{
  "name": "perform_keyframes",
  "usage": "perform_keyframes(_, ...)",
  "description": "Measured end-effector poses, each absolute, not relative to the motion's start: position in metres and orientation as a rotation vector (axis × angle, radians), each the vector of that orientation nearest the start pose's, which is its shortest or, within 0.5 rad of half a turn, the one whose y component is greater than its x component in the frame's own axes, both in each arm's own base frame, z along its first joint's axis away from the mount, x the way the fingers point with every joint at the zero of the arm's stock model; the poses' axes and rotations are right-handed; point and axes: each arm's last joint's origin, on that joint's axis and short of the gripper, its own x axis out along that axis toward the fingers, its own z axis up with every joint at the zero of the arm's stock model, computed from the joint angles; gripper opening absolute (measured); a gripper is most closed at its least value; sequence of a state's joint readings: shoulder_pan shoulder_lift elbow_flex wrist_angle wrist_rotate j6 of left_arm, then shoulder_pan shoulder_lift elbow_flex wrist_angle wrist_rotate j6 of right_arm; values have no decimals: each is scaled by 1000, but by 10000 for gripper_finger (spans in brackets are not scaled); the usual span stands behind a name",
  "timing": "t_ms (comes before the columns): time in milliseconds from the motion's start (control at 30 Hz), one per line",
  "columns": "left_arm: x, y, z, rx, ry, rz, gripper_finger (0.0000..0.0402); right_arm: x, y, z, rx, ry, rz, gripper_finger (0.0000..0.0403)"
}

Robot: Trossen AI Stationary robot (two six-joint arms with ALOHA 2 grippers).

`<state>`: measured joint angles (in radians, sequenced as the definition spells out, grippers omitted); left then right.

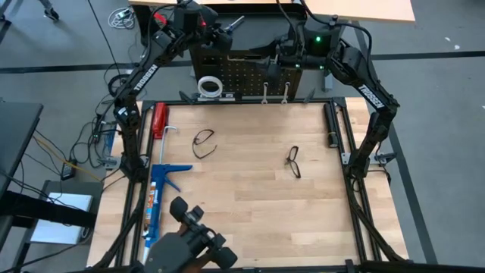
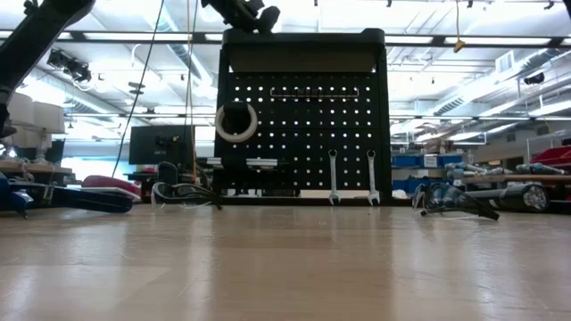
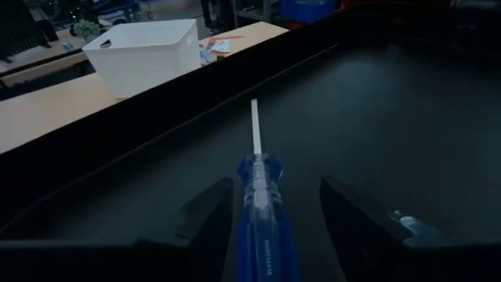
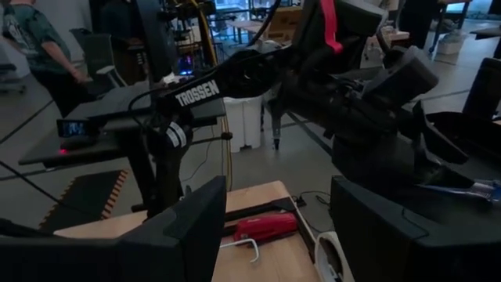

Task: Hang tools onto peg board
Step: Remove the blue screwdriver from the black pegboard

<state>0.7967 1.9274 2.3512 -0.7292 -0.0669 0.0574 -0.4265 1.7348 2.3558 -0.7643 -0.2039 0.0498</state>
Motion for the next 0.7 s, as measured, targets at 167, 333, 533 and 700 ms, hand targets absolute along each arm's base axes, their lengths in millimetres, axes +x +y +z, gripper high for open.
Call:
perform_keyframes(167, 278, 292, 475, -59, 340, 859, 199, 296, -128, 542, 94, 130, -224, 230)
perform_keyframes(333, 278, 294, 471, -61, 377, 832, 198, 296, -127, 543, 91, 122, -223, 231)
perform_keyframes(533, 278, 293, 468, -77, 391, 821, 193, 296, -127, 542, 92, 124, -223, 231)
perform_keyframes(700, 278, 293, 467, -85, 410, 809, 146, 296, -127, 542, 91, 123, -223, 230)
